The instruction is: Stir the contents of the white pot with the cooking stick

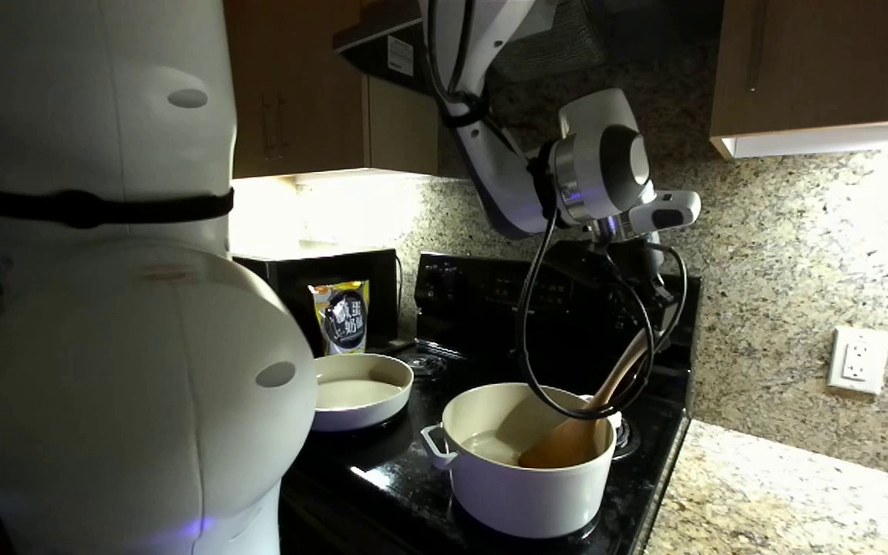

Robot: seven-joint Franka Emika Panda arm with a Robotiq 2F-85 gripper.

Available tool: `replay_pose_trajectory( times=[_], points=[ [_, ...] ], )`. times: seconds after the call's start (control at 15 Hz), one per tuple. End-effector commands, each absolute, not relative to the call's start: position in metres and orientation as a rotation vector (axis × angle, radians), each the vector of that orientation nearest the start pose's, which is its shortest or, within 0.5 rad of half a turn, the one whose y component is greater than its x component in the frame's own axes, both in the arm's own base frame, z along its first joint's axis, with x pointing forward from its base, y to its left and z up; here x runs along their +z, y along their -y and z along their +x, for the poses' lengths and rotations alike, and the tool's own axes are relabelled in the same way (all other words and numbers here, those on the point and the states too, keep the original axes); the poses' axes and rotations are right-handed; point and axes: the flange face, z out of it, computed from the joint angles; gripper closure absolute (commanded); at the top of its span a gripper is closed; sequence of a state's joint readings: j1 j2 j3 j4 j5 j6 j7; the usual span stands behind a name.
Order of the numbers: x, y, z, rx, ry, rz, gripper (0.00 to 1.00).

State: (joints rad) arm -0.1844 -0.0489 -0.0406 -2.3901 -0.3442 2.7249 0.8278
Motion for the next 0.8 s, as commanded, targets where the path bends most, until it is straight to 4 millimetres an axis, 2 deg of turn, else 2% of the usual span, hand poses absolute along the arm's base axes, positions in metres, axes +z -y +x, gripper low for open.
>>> replay_pose_trajectory(
  times=[0.0, 0.47, 0.73],
  points=[
    [0.372, 0.106, 0.5, -0.665, -1.206, -2.905, 0.93],
    [0.378, 0.092, 0.492, -0.71, -1.175, -2.898, 0.93],
    [0.38, 0.068, 0.495, -0.719, -1.063, -2.965, 0.93]
  ],
)
